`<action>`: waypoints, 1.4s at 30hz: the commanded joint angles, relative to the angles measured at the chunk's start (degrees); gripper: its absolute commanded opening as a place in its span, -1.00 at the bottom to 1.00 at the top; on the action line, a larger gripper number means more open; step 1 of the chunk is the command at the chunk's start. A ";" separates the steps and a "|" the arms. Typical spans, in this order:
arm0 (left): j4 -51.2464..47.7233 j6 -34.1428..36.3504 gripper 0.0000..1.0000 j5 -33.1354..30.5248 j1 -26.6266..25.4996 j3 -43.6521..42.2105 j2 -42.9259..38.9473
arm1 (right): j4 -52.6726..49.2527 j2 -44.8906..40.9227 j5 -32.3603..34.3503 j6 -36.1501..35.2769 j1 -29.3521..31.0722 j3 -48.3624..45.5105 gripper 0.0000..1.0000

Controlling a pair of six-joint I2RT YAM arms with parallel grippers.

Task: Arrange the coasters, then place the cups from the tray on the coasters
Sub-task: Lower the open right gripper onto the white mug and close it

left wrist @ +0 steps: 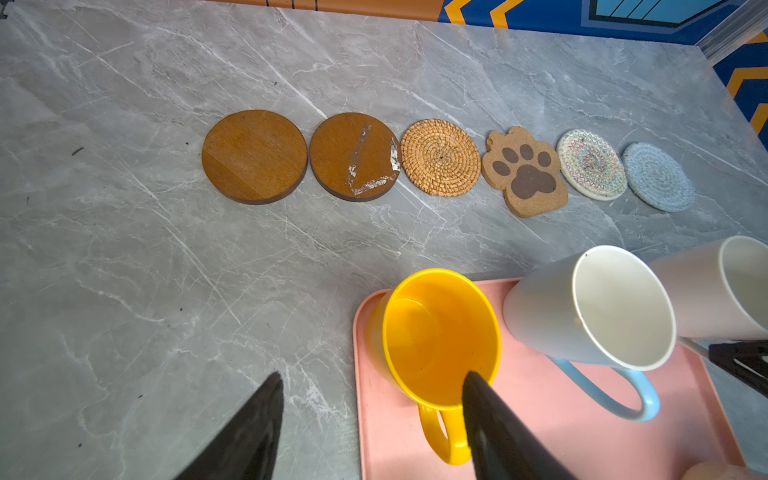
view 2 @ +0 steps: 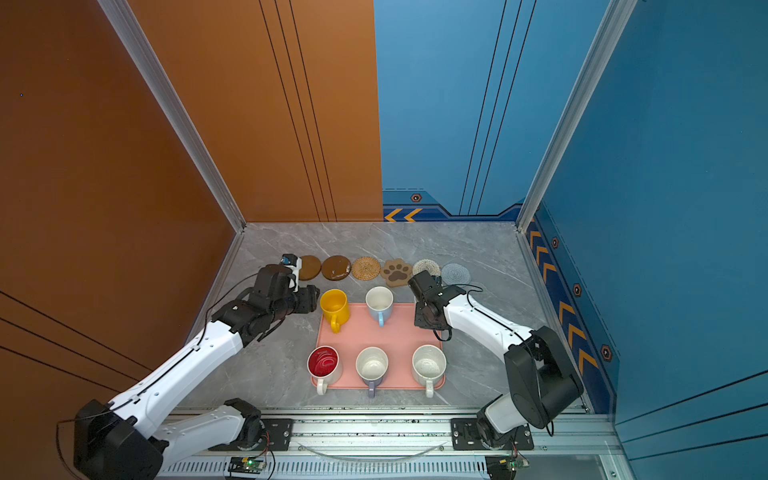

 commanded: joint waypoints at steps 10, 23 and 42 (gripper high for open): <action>0.08 -0.36 0.38 0.50 0.30 -0.68 -1.53 | 0.77 1.81 0.07 -0.14 0.63 -1.08 -0.65; 0.00 -0.27 0.38 0.50 0.39 -0.62 -1.80 | -0.43 1.61 0.65 -1.20 1.55 -0.04 -1.00; 0.02 -0.27 0.38 0.62 0.43 -0.74 -1.28 | -5.31 0.23 3.14 -3.48 3.97 5.33 -1.00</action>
